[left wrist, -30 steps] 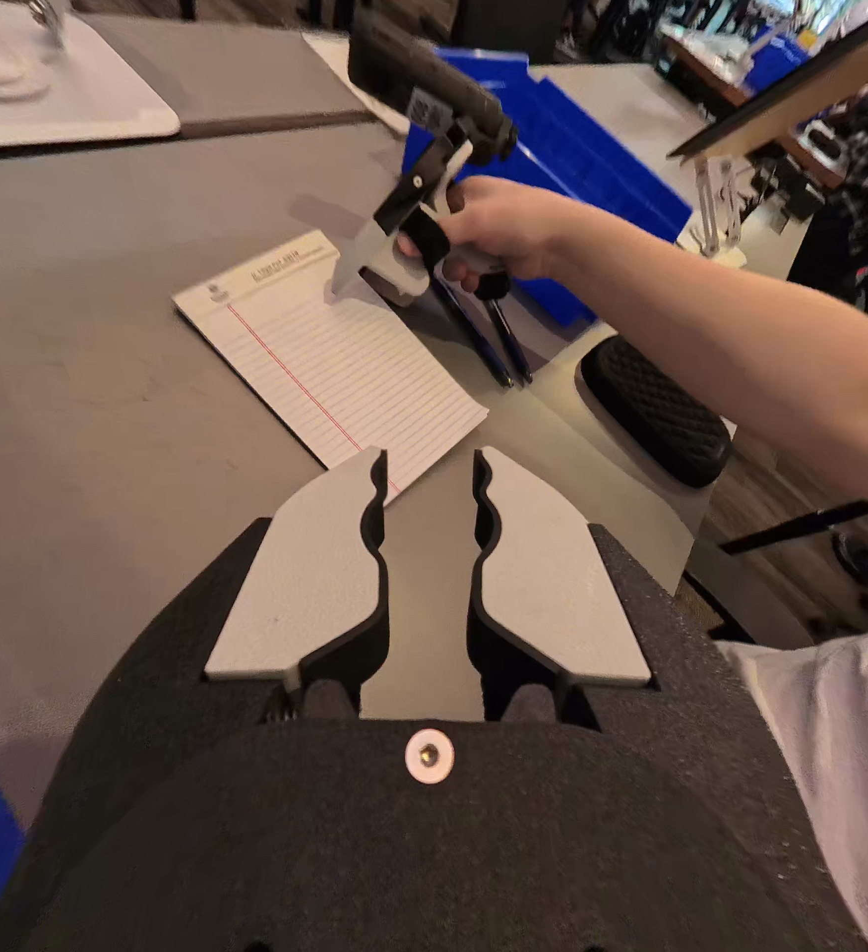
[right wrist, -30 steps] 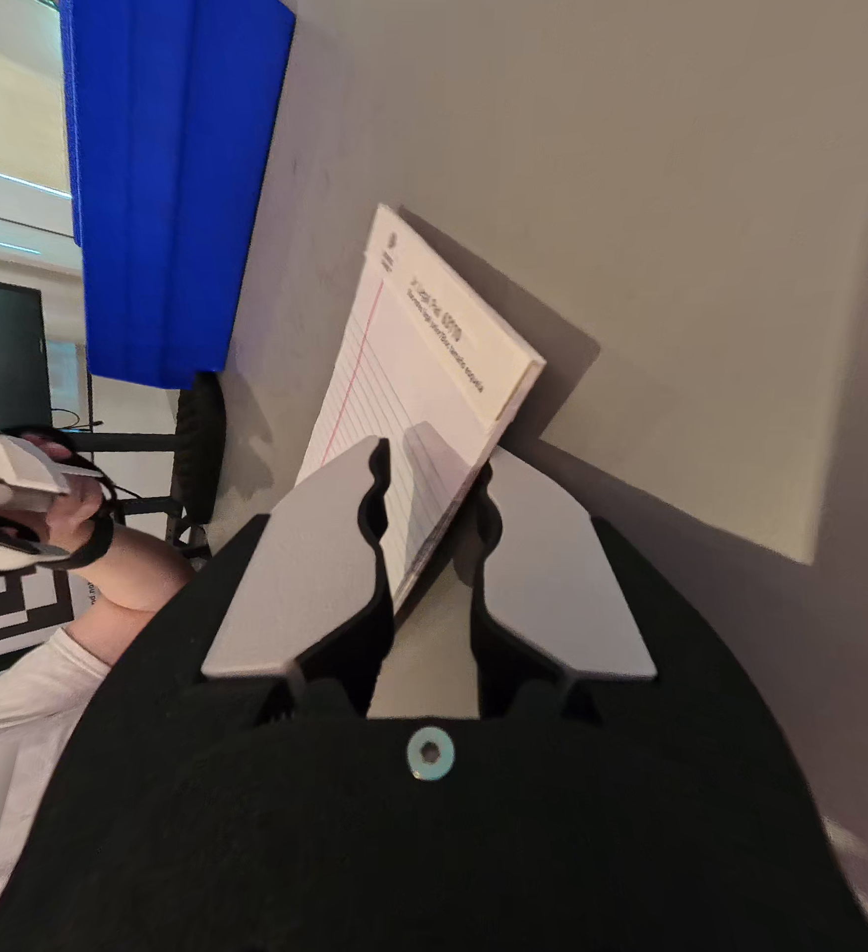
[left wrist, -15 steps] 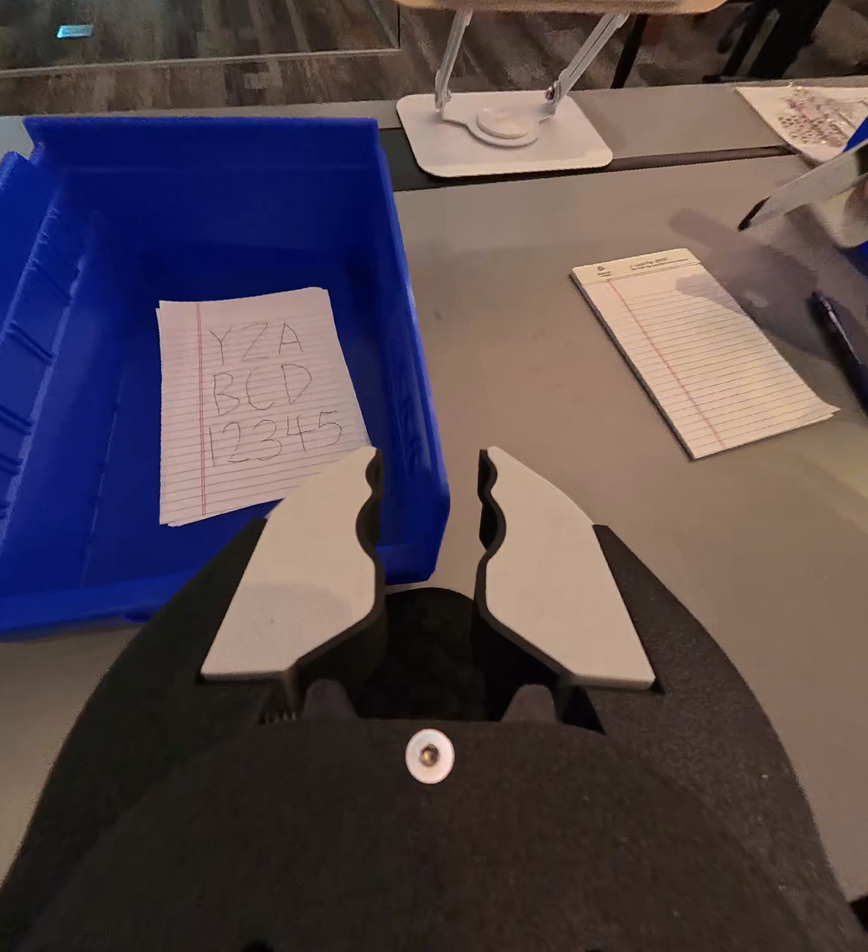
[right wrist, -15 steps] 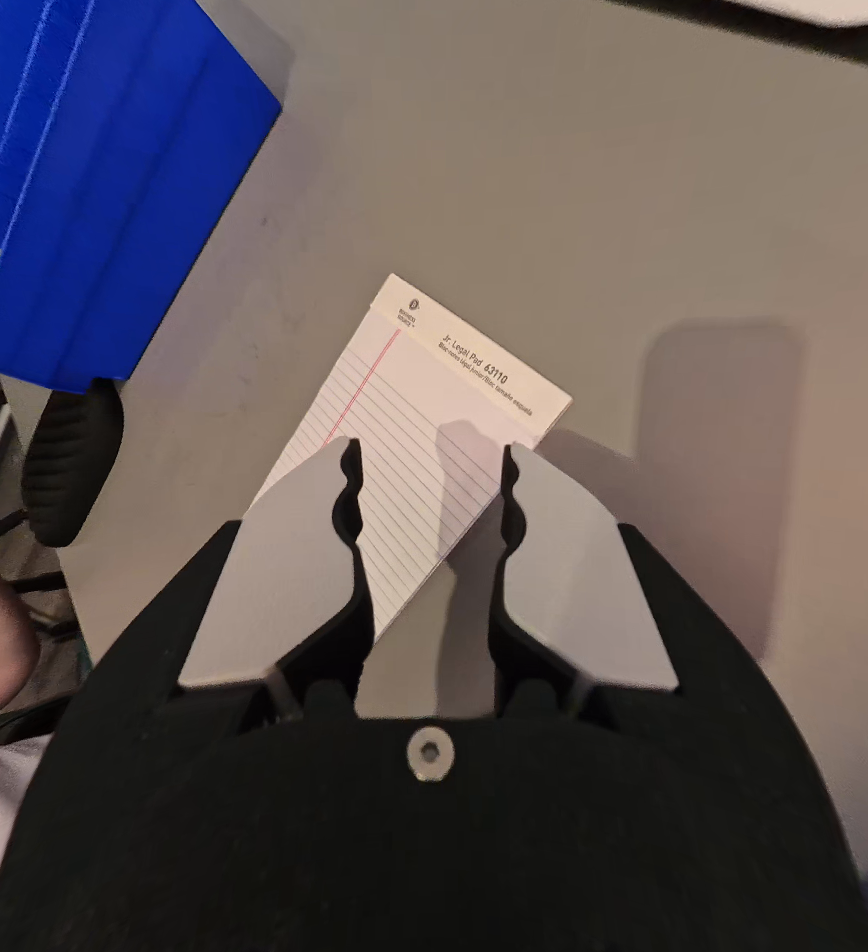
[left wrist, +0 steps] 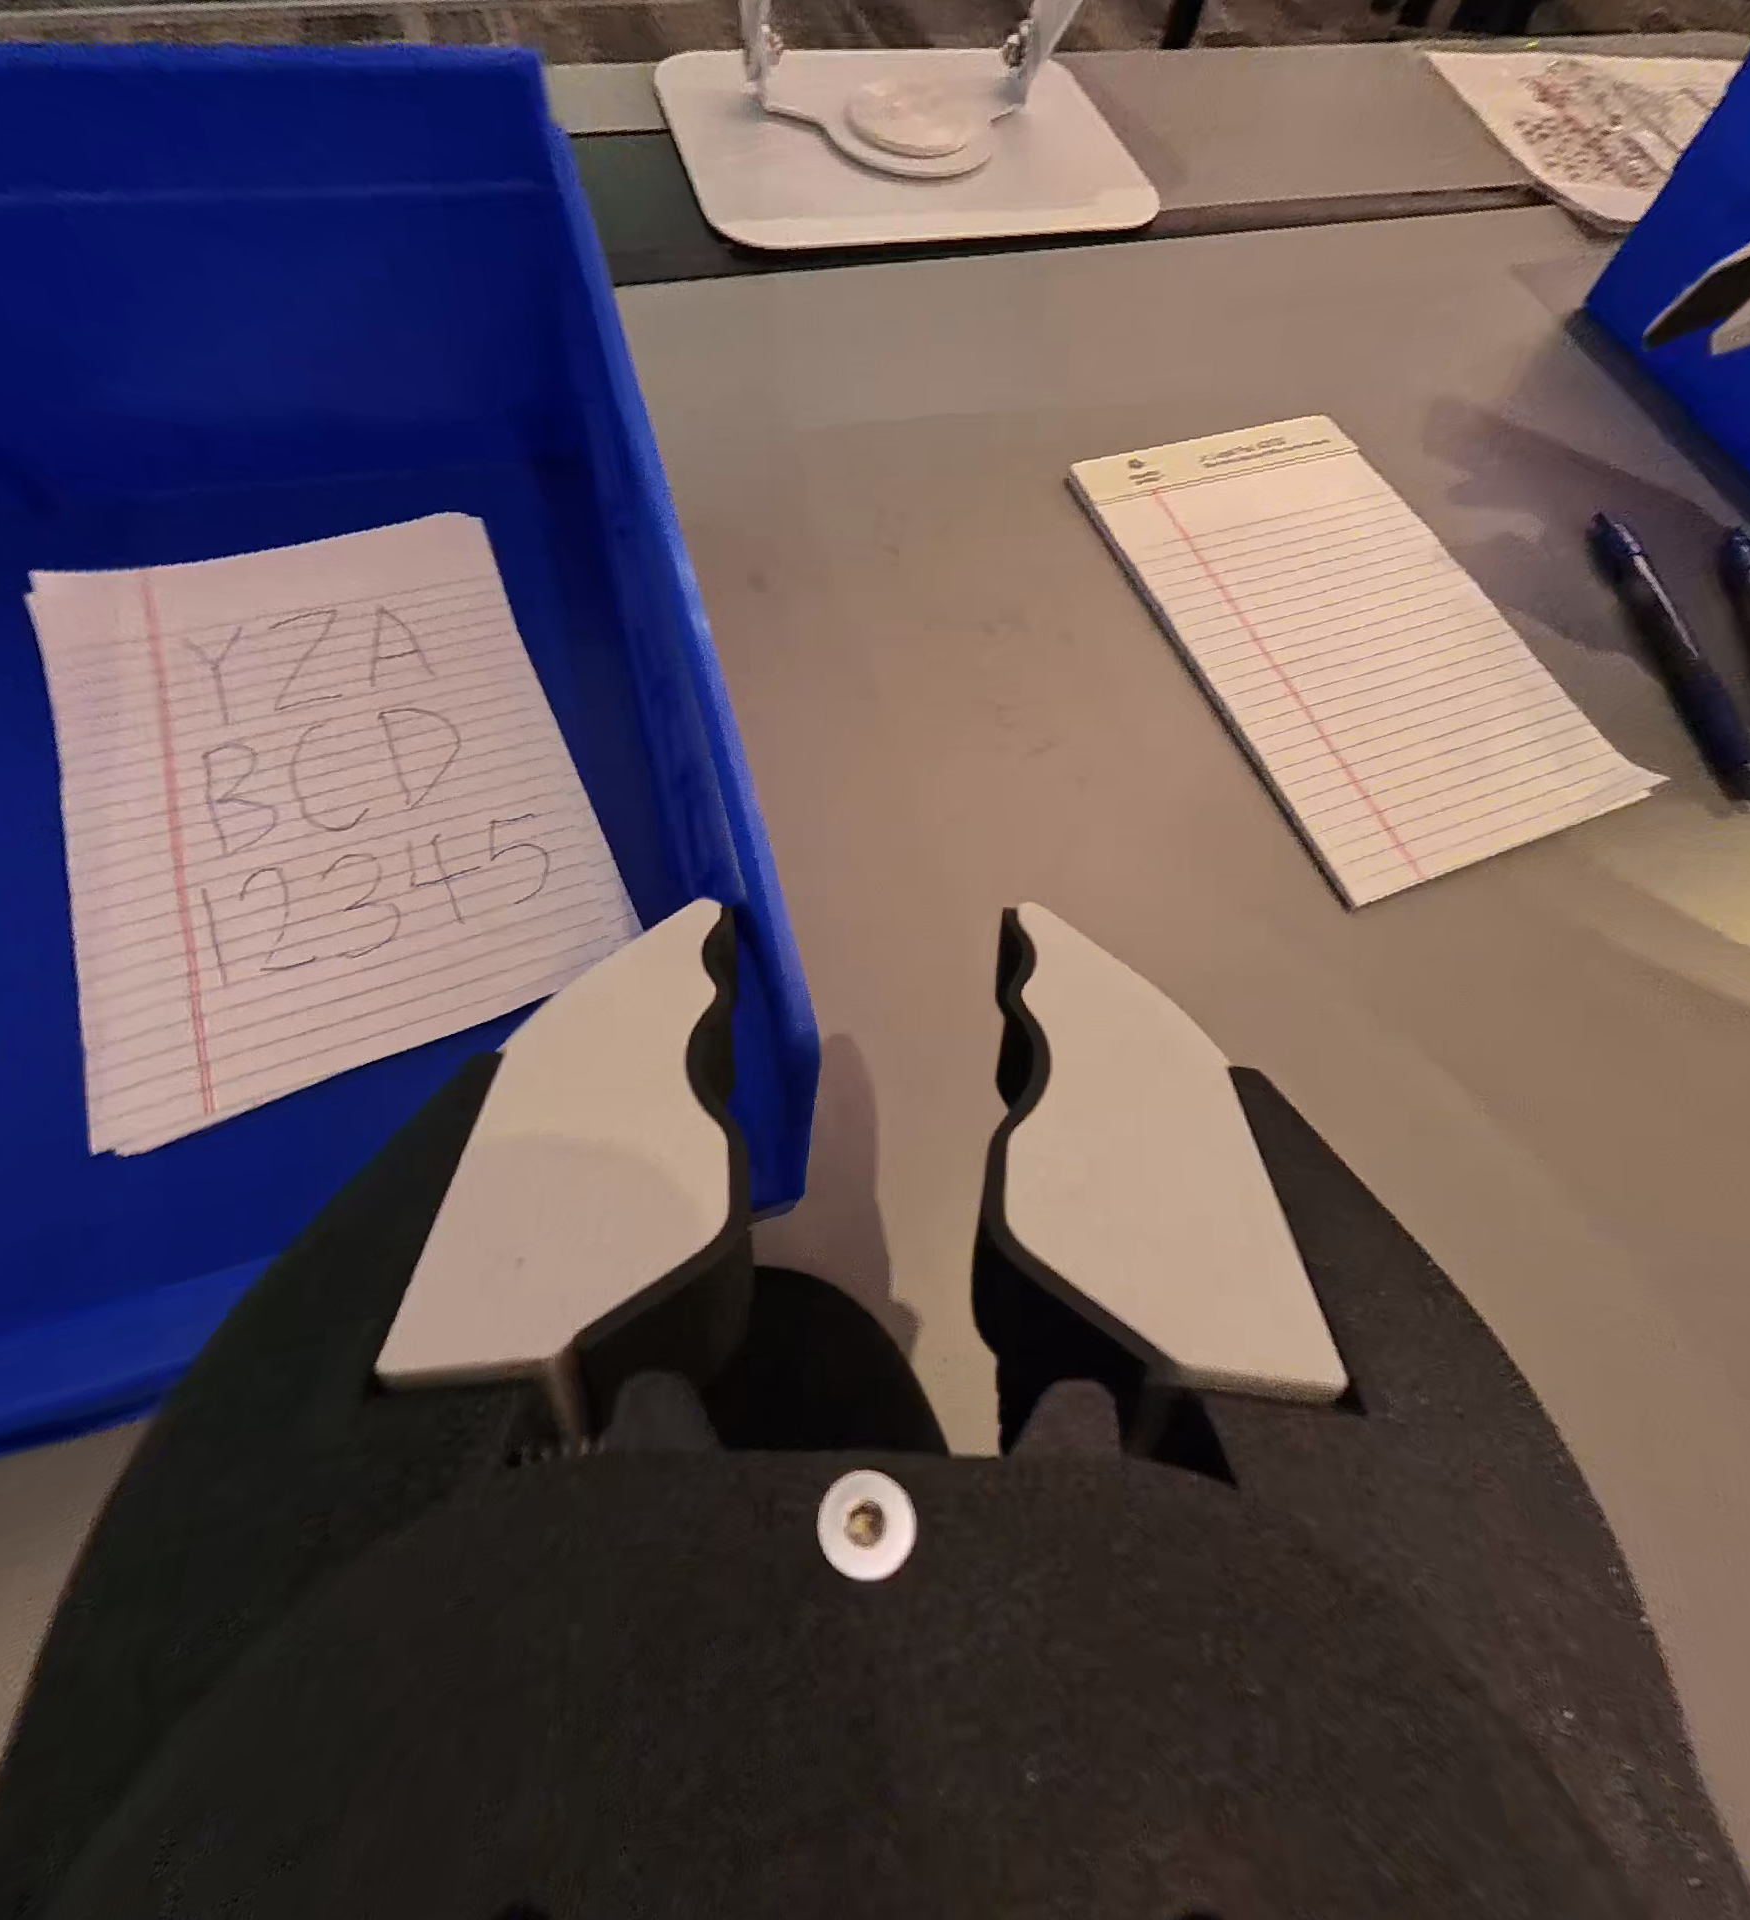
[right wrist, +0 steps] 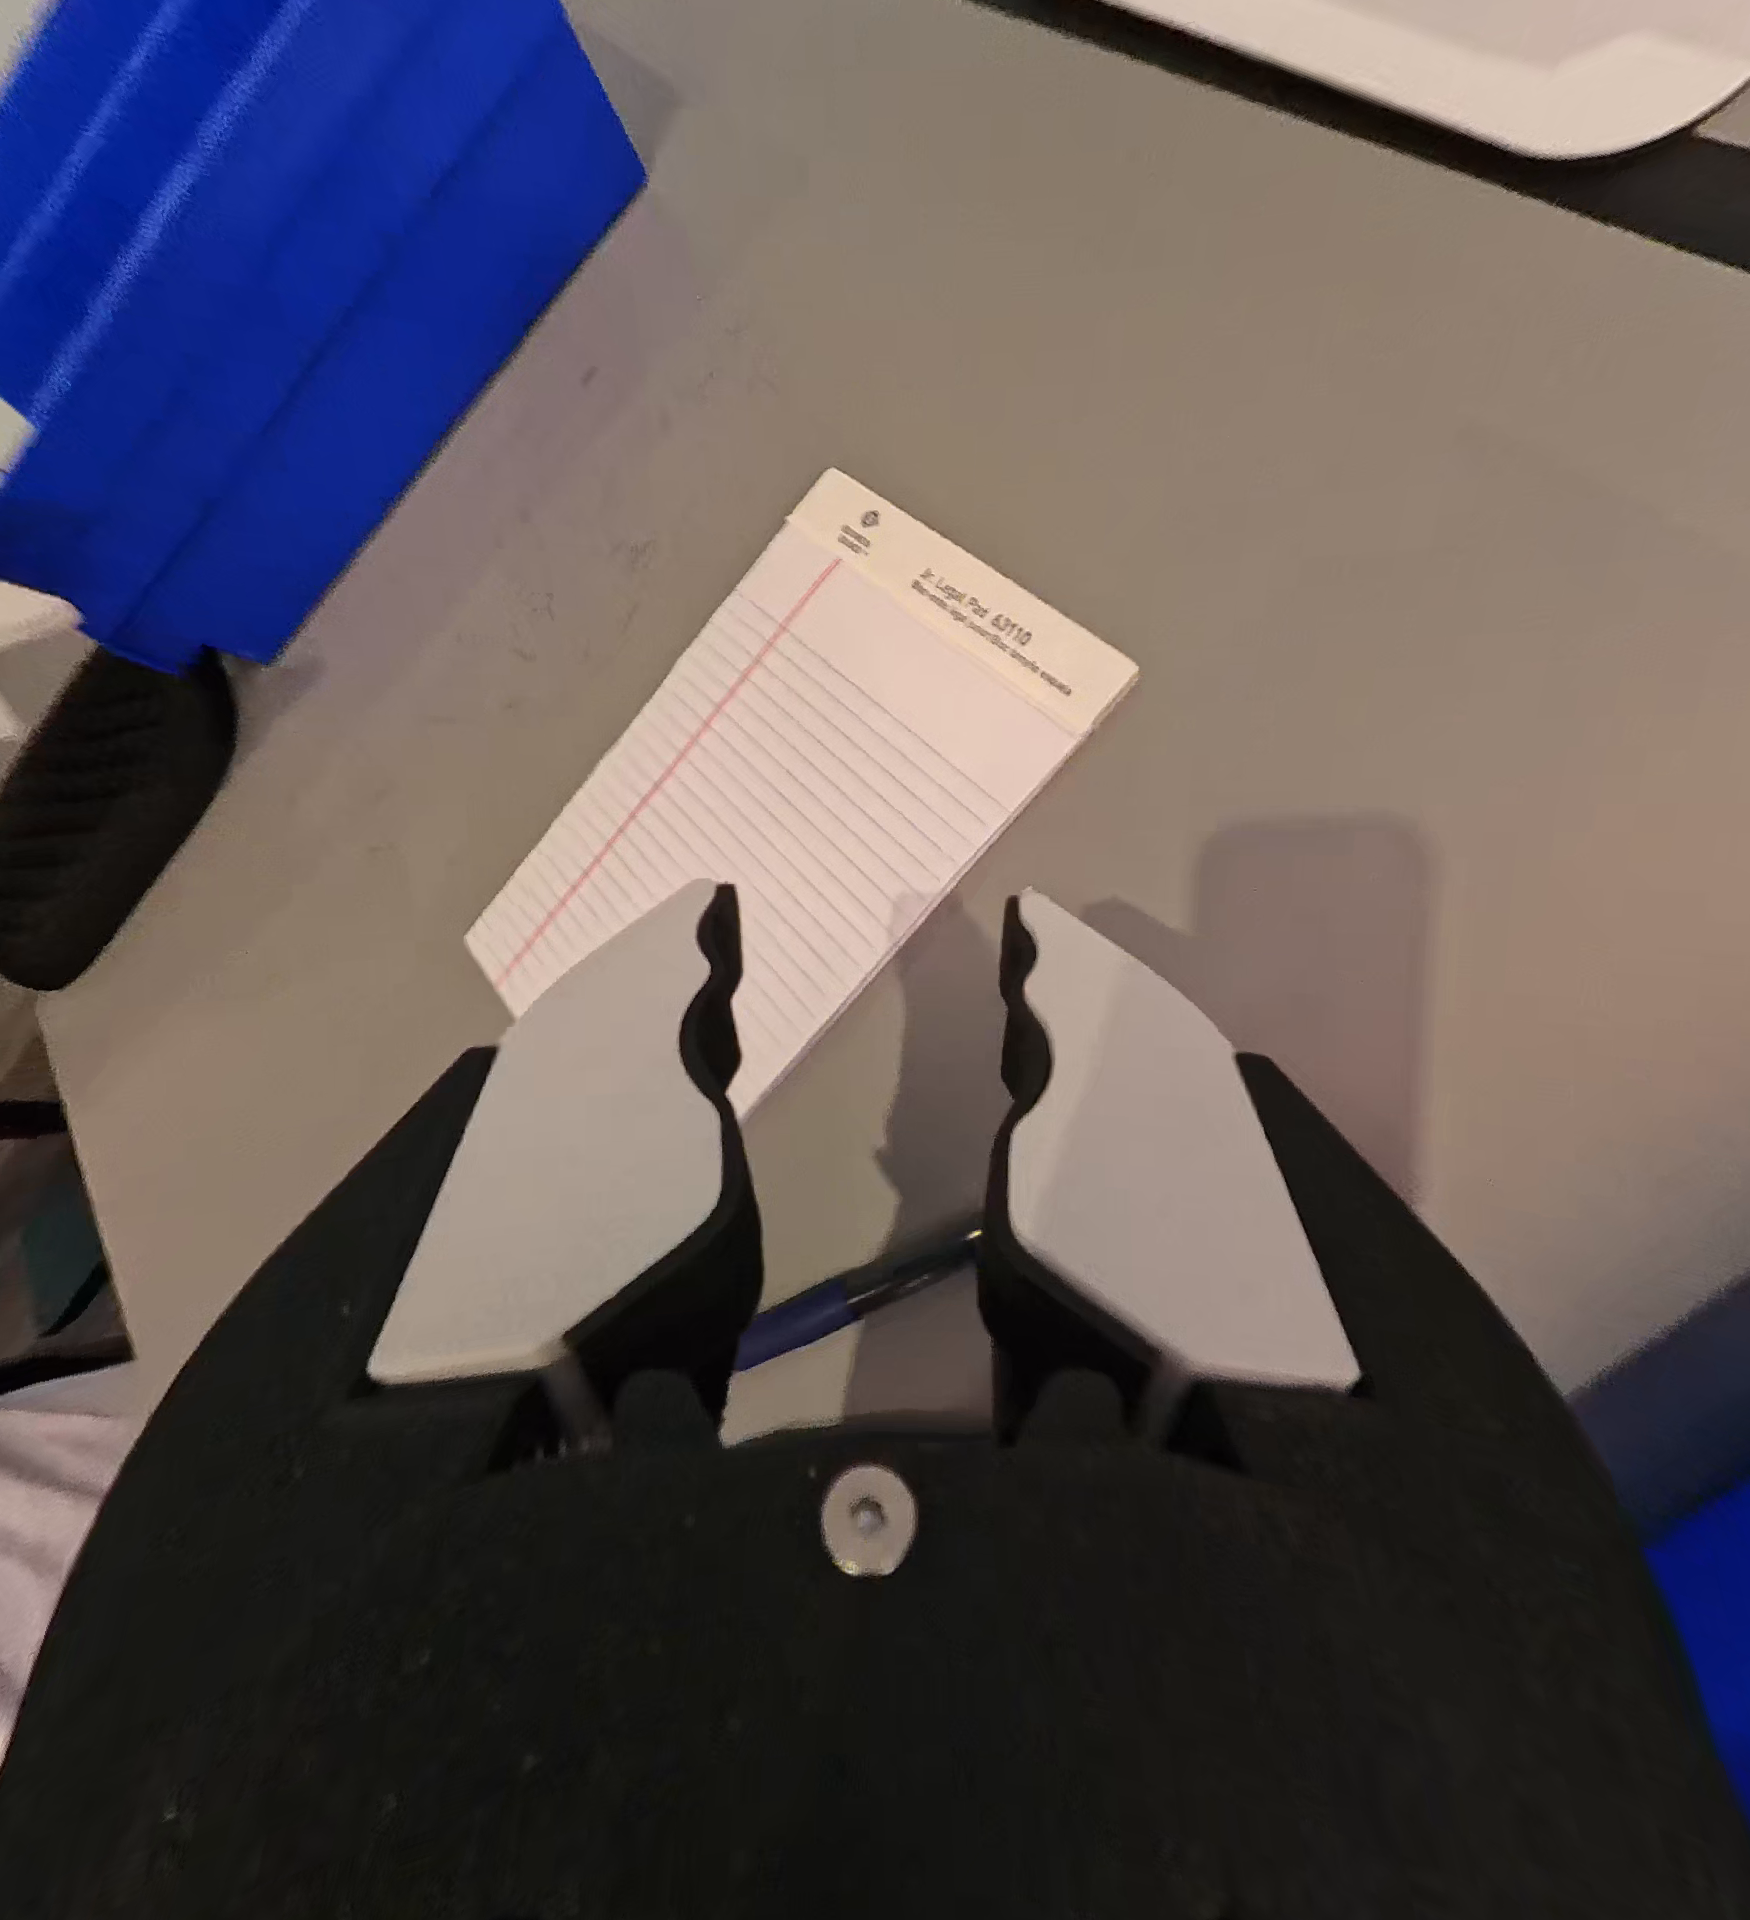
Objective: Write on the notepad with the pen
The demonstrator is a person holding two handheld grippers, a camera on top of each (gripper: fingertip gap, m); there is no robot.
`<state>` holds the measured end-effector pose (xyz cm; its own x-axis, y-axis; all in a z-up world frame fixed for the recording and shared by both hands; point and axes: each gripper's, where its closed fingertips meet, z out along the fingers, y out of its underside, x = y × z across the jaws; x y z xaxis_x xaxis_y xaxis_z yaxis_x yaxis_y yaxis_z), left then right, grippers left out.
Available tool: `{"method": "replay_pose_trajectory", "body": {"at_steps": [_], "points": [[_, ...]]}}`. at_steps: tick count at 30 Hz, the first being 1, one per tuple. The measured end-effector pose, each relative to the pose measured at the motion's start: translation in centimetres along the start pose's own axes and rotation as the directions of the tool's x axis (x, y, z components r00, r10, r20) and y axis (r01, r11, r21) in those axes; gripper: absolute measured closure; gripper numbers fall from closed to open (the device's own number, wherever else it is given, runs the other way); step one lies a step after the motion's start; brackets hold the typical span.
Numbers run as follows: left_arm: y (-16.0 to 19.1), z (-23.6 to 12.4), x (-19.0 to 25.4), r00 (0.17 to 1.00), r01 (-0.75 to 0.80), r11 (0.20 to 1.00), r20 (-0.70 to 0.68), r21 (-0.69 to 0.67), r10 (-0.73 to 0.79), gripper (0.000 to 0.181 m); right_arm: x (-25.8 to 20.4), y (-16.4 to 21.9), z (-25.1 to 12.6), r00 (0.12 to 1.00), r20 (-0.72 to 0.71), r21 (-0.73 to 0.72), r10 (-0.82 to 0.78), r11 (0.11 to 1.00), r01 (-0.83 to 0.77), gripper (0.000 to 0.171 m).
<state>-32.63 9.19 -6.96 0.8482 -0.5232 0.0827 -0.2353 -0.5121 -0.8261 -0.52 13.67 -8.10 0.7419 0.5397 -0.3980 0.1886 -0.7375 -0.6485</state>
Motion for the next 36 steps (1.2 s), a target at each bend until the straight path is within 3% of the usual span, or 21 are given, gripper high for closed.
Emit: {"method": "replay_pose_trajectory", "body": {"at_steps": [3,6,9,11,17,20,23,28,33,36], "points": [[-0.6,-0.1,0.3,1.000,0.000,1.000,0.013,0.024,0.000,0.138,-1.5,-0.4,-1.4,0.999,0.050,0.070,-0.001,0.998,-0.002,0.125],[-3.3,-2.3,0.8,0.997,0.047,0.979,0.049,0.200,-0.058,0.140,-3.2,-0.5,-2.6,0.997,0.051,0.117,-0.052,0.992,0.046,0.125],[-6.4,-4.7,4.5,0.999,0.035,0.929,-0.021,0.369,-0.030,0.142,-4.7,-0.3,-3.4,0.992,0.010,0.121,-0.128,0.985,0.126,0.125],[-7.3,-4.7,8.2,0.994,0.013,0.924,-0.108,0.383,0.030,0.145,-5.1,0.0,-3.7,0.980,-0.068,0.084,-0.186,0.978,0.192,0.125],[-4.5,2.4,16.3,0.945,-0.090,0.984,-0.300,0.151,0.133,0.157,-4.4,3.2,-4.7,0.898,-0.329,-0.182,-0.293,0.953,0.244,0.130],[-3.1,6.0,18.2,0.923,-0.183,0.982,-0.336,0.051,0.189,0.156,-4.6,4.7,-4.9,0.871,-0.374,-0.223,-0.318,0.943,0.248,0.130],[-2.1,8.9,18.2,0.907,-0.328,0.944,-0.286,-0.025,0.308,0.157,-4.8,6.0,-5.2,0.880,-0.360,-0.229,-0.310,0.944,0.239,0.127],[0.7,11.0,20.0,0.843,-0.455,0.880,-0.384,-0.138,0.376,0.157,-4.0,7.8,-6.0,0.890,-0.362,-0.252,-0.277,0.948,0.193,0.125],[2.8,12.5,19.1,0.818,-0.542,0.810,-0.359,-0.224,0.449,0.158,-3.4,9.0,-7.0,0.899,-0.390,-0.243,-0.197,0.964,0.106,0.126],[2.8,12.7,18.6,0.832,-0.518,0.827,-0.353,-0.218,0.428,0.160,-3.4,9.7,-7.7,0.902,-0.401,-0.238,-0.161,0.969,0.067,0.126]]}}
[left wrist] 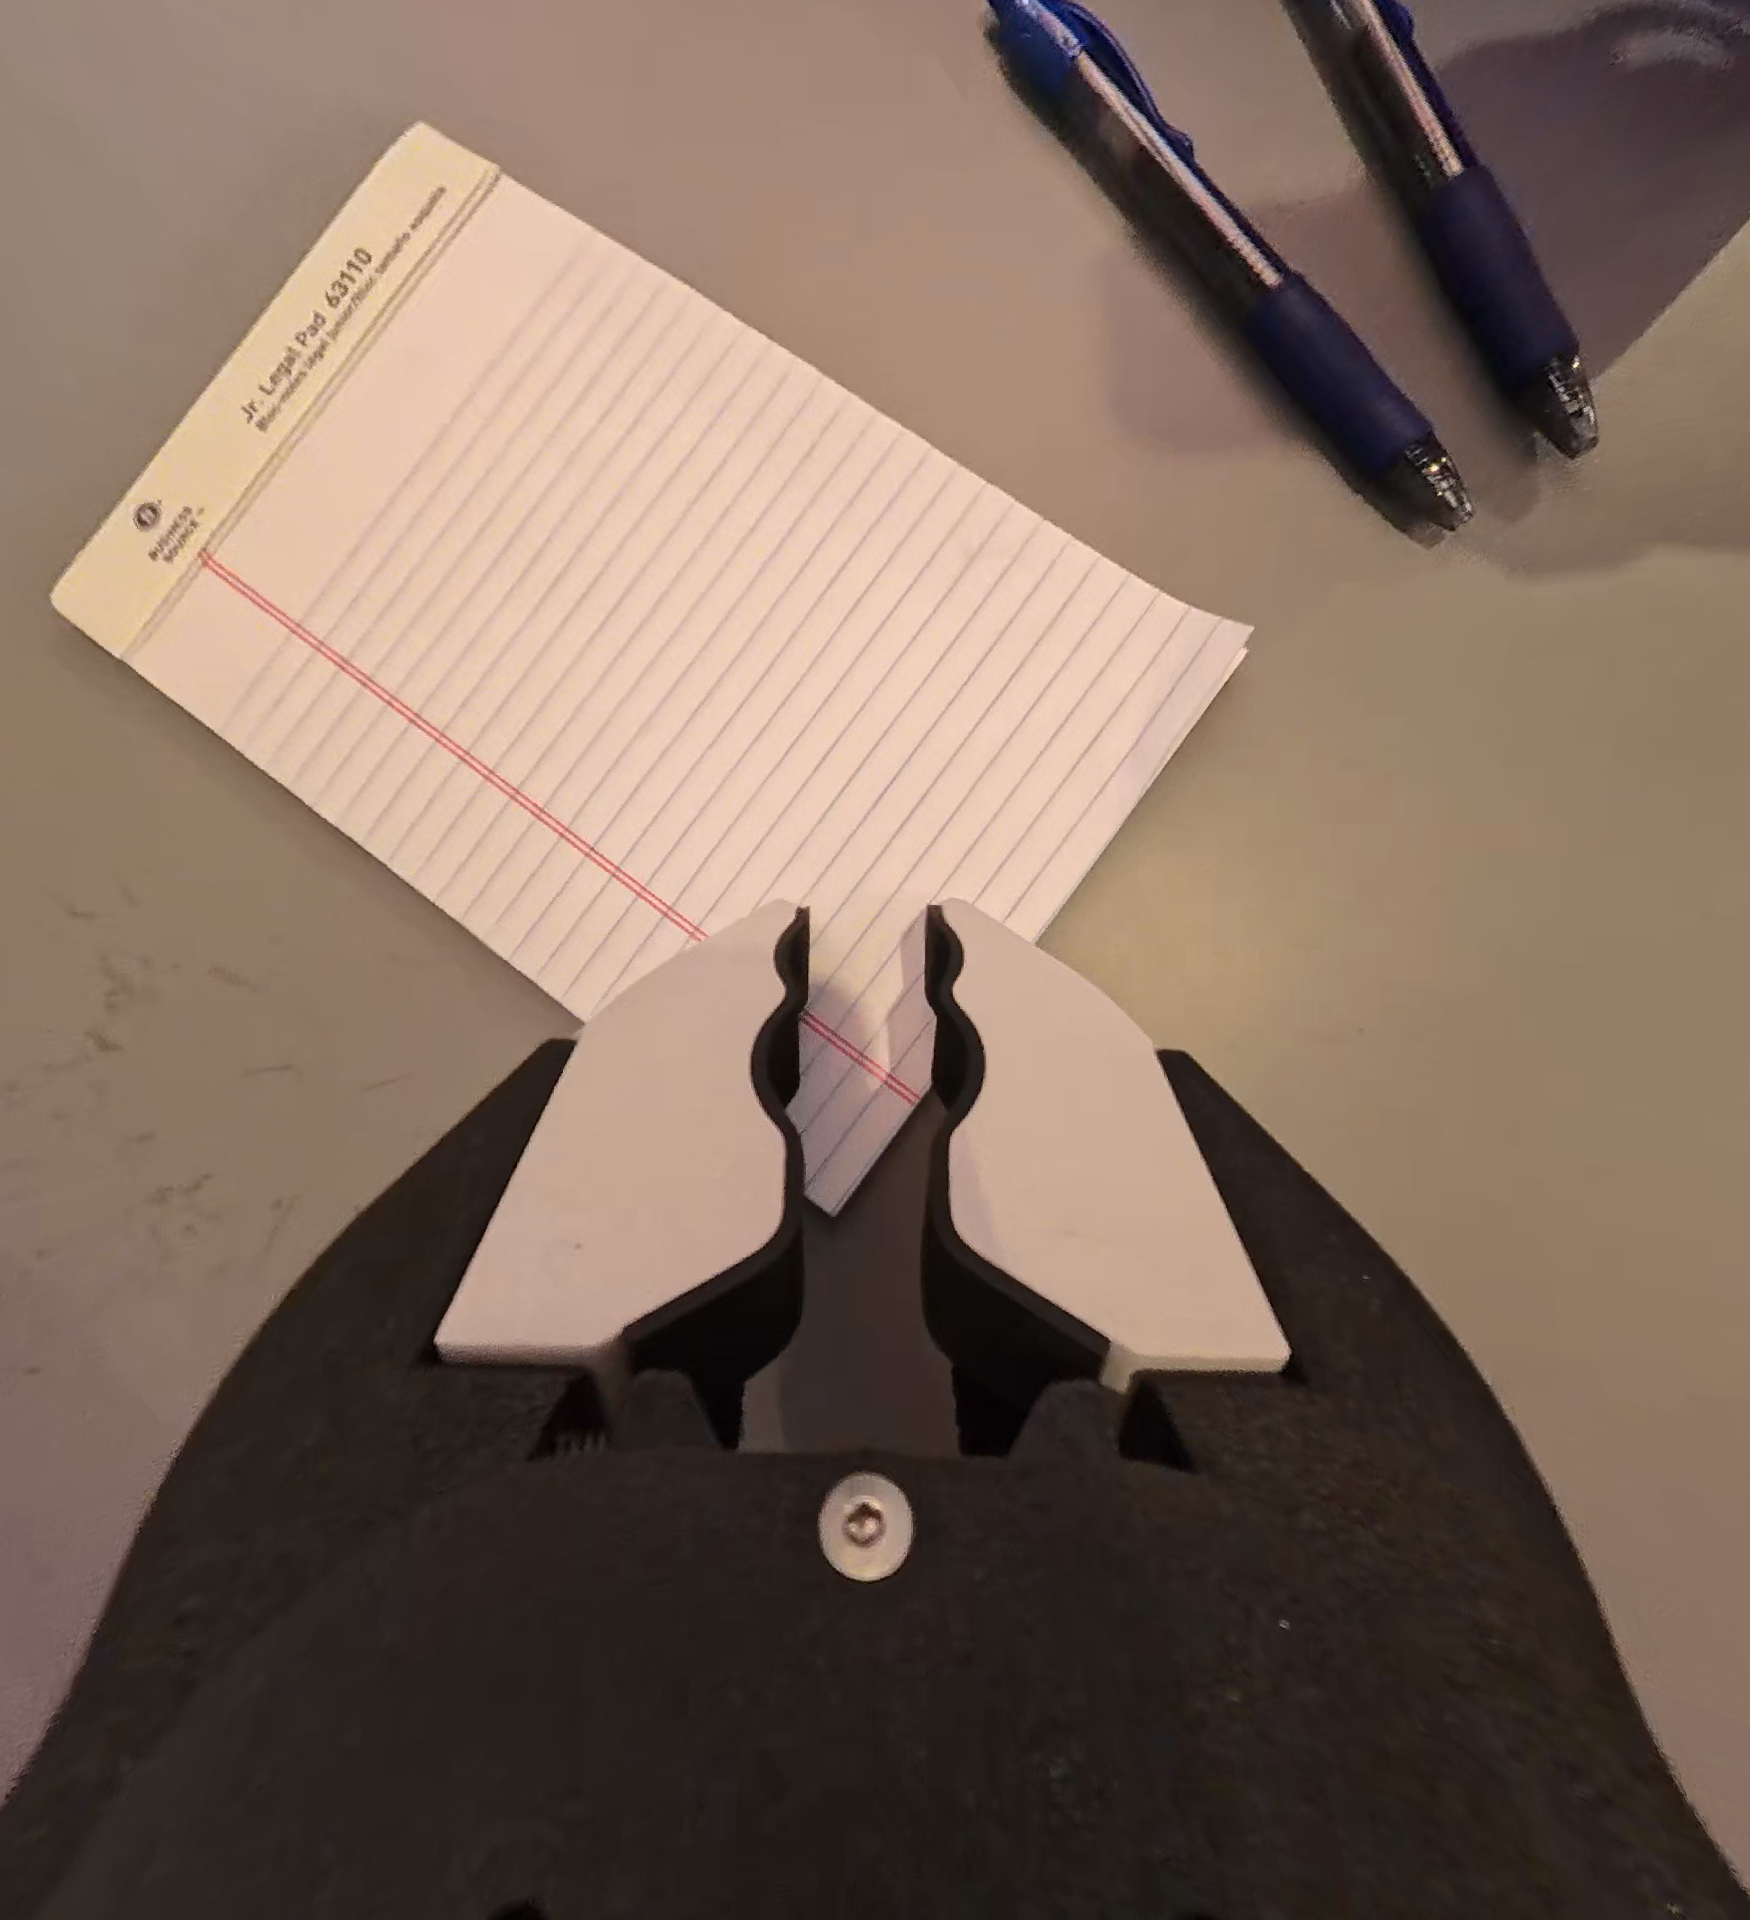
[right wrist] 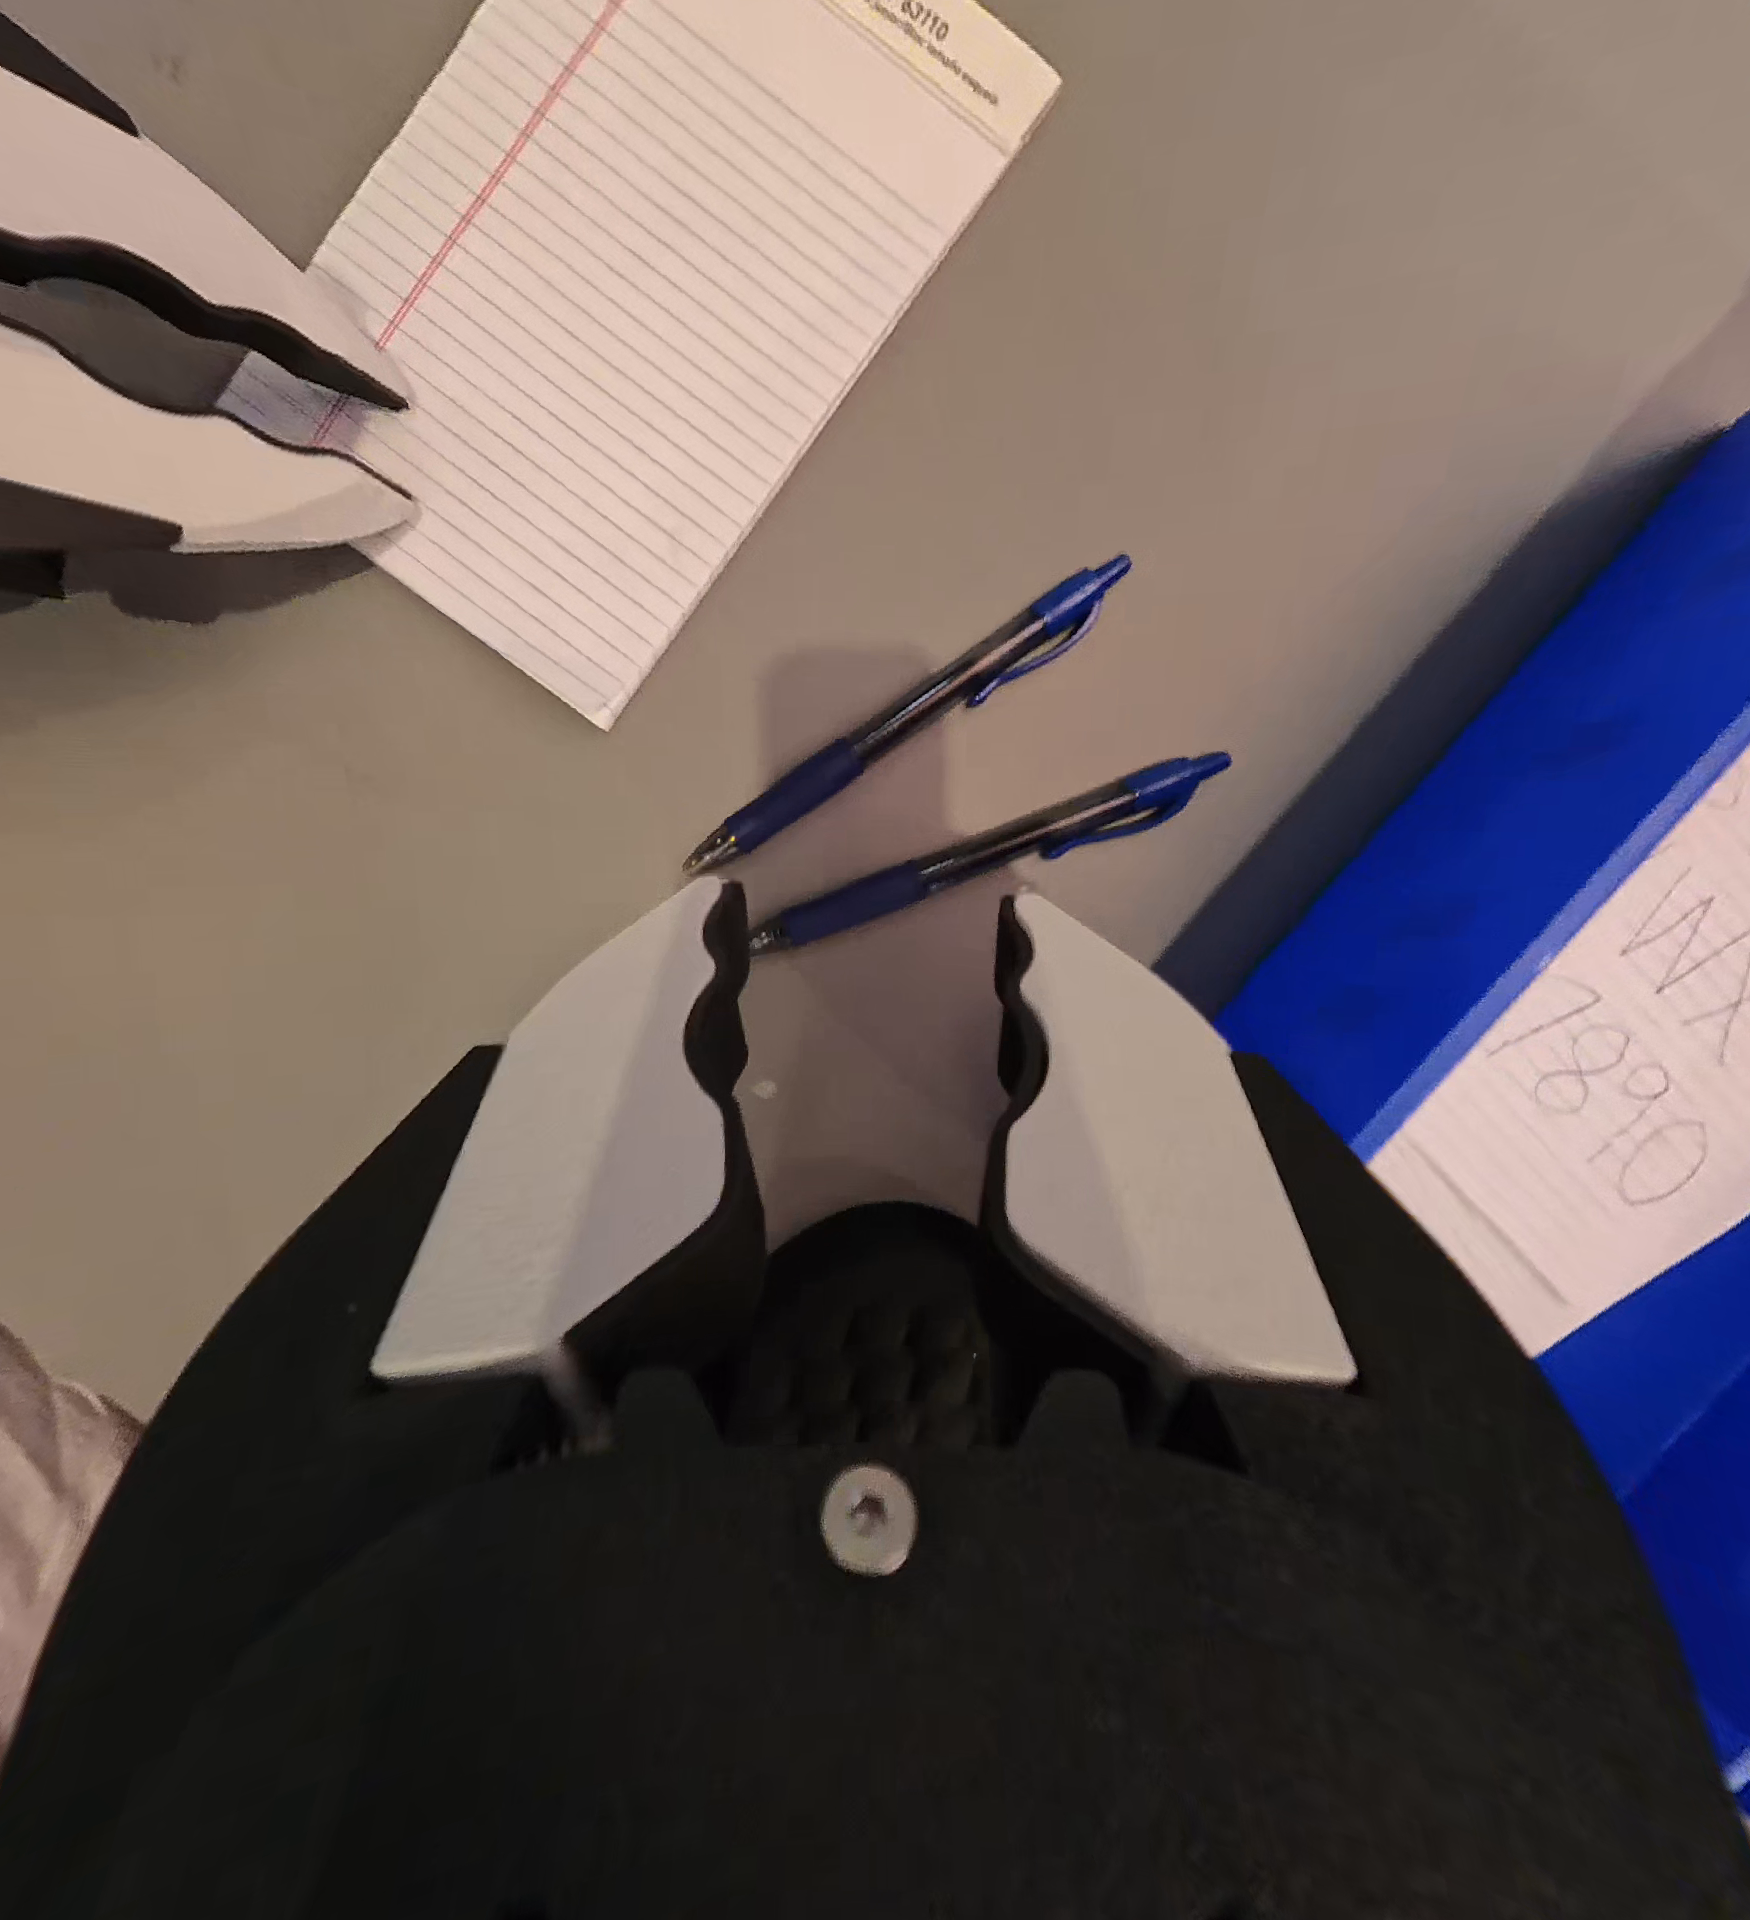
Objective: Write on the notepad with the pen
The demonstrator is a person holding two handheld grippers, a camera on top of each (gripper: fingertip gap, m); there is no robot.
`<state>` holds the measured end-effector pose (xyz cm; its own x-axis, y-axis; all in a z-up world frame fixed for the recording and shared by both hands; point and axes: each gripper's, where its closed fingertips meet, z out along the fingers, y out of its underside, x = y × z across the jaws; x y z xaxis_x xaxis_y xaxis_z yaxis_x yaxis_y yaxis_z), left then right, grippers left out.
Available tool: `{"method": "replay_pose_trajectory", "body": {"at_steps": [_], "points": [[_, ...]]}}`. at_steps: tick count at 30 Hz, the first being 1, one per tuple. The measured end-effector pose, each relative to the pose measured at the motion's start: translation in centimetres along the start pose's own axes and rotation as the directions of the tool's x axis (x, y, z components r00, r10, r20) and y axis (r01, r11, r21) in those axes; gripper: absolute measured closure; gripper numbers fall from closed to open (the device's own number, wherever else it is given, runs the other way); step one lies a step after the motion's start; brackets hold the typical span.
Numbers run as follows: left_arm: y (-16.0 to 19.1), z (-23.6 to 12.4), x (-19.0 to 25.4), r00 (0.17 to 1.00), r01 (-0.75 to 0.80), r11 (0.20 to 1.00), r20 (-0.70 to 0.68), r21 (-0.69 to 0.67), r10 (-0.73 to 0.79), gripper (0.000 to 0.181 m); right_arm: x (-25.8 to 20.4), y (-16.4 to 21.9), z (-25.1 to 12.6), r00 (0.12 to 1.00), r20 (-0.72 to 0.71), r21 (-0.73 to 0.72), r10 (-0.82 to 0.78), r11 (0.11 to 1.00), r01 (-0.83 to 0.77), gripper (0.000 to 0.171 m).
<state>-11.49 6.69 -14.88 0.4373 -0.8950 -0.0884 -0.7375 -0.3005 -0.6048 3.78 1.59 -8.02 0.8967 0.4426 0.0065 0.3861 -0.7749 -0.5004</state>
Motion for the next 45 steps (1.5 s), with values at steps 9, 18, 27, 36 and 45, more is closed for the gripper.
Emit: {"method": "replay_pose_trajectory", "body": {"at_steps": [9,18,27,36,45], "points": [[-0.6,-1.4,-0.3,0.992,0.125,0.989,-0.031,0.079,-0.123,0.163,1.4,2.3,-1.2,0.991,-0.003,-0.058,0.130,0.990,-0.130,0.125],[-5.1,-2.7,3.4,0.982,0.176,0.977,-0.092,0.122,-0.165,0.162,2.0,2.6,1.7,0.958,0.007,-0.158,0.288,0.946,-0.283,0.137],[-6.6,1.1,5.9,0.992,0.115,0.991,-0.066,0.065,-0.111,0.164,0.5,1.5,1.7,0.982,-0.043,-0.118,0.182,0.975,-0.186,0.138],[-5.8,0.5,6.4,0.981,0.156,0.985,-0.126,0.071,-0.147,0.162,0.8,0.2,-2.7,0.993,-0.071,0.143,0.091,0.986,-0.080,0.142],[-3.5,-5.0,3.4,0.970,0.241,0.960,-0.053,0.140,-0.236,0.156,18.9,6.3,-13.8,0.870,-0.314,0.272,0.380,0.914,-0.302,0.124]]}}
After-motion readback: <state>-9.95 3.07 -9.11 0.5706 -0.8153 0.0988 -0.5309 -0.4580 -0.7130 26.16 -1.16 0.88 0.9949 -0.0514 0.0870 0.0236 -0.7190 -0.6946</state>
